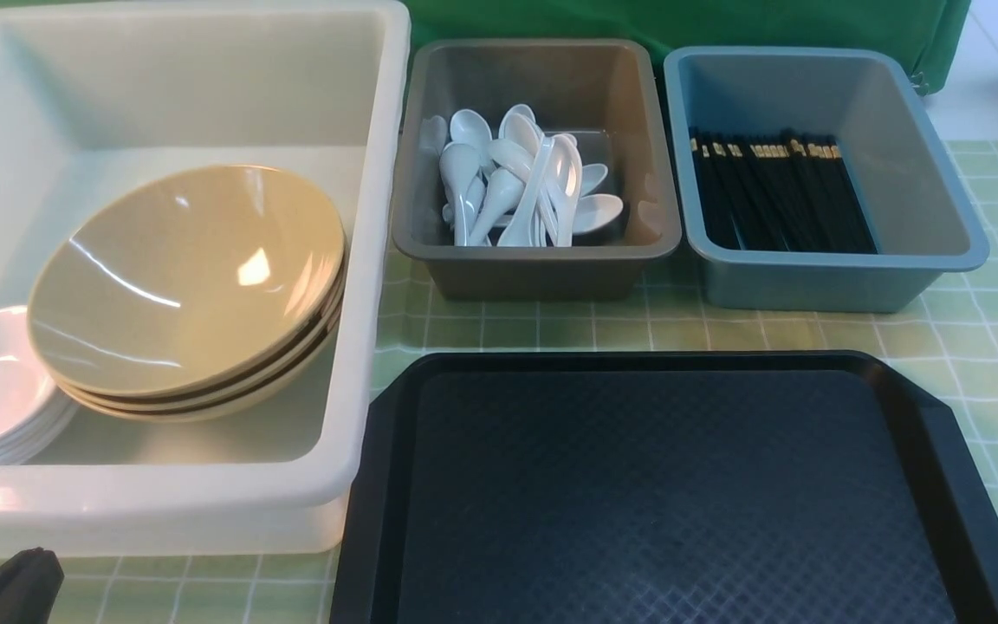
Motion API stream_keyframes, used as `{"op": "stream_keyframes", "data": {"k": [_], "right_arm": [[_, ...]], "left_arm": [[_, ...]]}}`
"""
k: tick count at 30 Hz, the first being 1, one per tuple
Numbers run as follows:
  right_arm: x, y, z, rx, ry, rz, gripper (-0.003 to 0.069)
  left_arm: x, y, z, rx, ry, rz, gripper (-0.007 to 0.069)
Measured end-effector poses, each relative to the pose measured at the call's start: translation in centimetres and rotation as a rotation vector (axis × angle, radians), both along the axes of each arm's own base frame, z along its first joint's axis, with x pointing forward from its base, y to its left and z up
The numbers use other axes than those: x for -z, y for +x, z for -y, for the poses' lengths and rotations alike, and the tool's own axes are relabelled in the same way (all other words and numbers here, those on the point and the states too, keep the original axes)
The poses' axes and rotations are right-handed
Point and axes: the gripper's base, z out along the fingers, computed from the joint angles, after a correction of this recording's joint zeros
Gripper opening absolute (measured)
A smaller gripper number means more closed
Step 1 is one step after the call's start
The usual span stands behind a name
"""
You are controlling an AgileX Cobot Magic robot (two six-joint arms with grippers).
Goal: On green table put chopsticks spoon bowls plates into blue grey white boxes.
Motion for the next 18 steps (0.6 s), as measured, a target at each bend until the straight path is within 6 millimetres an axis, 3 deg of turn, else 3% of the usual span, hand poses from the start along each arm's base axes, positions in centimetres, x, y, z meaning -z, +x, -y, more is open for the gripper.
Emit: {"op": "stream_keyframes", "data": {"k": [6,18], "right_arm": [[0.02,-0.11,0.44,0.086,0.000,-0.003,0.0104],[0.67,0.08,0.21,0.056,-0.015,-0.009,0.0110]], "left_arm": [[0.00,0.00,0.00,0.000,0.000,0.000,-0.0001],[0.00,0.00,0.00,0.000,0.000,0.000,-0.0001]]}}
